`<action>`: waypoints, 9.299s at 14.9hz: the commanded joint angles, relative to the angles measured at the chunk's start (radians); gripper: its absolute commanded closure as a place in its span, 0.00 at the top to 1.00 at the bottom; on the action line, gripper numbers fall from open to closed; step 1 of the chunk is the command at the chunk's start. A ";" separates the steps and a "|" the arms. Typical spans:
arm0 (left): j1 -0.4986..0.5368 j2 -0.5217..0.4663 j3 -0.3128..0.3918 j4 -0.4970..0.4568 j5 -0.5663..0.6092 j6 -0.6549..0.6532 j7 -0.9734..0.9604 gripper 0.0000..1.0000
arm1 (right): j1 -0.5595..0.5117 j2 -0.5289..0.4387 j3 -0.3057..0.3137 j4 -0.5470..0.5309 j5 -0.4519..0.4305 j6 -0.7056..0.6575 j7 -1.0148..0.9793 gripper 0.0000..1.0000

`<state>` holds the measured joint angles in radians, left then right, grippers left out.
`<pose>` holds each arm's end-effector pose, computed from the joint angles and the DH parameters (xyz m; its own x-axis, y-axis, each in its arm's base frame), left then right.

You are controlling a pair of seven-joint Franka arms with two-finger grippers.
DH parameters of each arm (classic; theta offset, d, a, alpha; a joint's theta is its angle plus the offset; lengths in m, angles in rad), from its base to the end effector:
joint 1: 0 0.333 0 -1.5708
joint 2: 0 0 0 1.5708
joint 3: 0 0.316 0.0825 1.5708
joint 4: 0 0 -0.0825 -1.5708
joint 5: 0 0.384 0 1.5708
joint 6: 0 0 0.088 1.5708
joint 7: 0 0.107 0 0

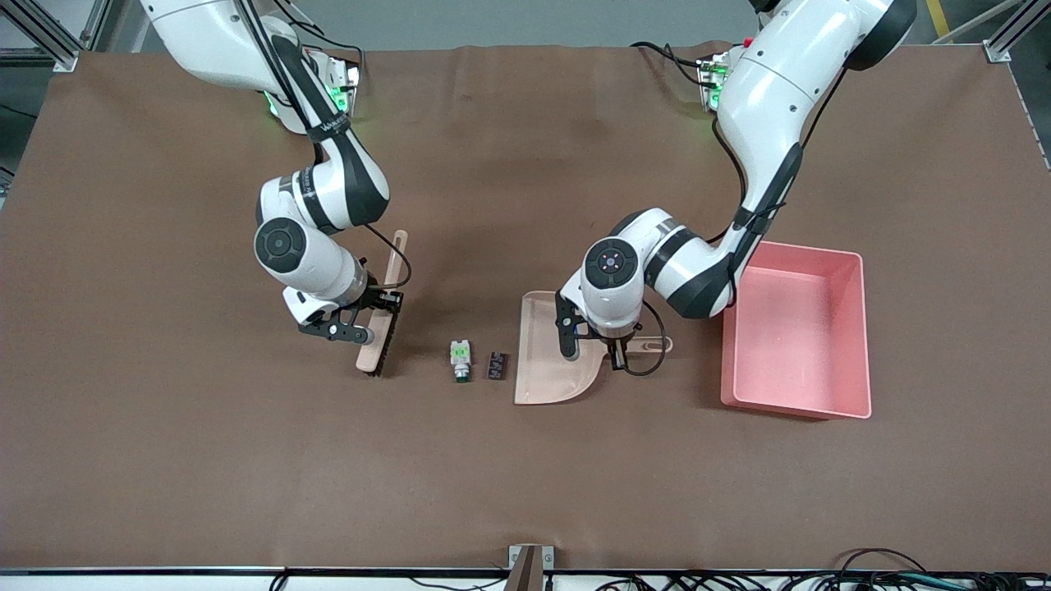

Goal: Clean e-waste and dump in bin

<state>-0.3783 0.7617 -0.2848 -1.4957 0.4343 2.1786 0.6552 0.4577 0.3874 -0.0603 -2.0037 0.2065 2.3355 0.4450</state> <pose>0.5893 -0.3977 0.2277 0.0714 -0.9888 -0.1314 -0.9944 -0.0604 -0.0865 0.5517 0.2363 0.2587 0.9771 -0.1846 -0.1063 -0.1934 -0.9779 -0.0796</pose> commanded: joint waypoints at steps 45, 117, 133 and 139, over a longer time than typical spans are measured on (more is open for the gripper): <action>-0.007 0.018 -0.001 0.060 0.069 -0.051 0.169 0.01 | 0.251 0.315 0.102 0.411 0.168 0.168 0.205 0.01; 1.095 -0.473 -0.570 -0.281 0.434 -0.376 0.819 0.00 | -0.511 -0.306 0.050 0.150 -0.144 -0.370 -0.554 1.00; 0.603 -0.036 -0.570 0.110 0.305 -0.386 0.281 0.01 | -0.518 -0.377 0.048 0.490 -0.171 -0.792 -0.427 1.00; 0.434 0.040 -0.530 0.104 0.308 -0.312 0.026 0.01 | -0.505 -0.366 0.046 0.540 -0.223 -0.814 -0.427 1.00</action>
<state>0.1139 0.7822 -0.8331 -1.4191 0.7371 1.8658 0.7345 -0.0506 0.0047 -0.0228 -1.4950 0.0247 1.5474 -0.0022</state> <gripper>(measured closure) 0.665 0.000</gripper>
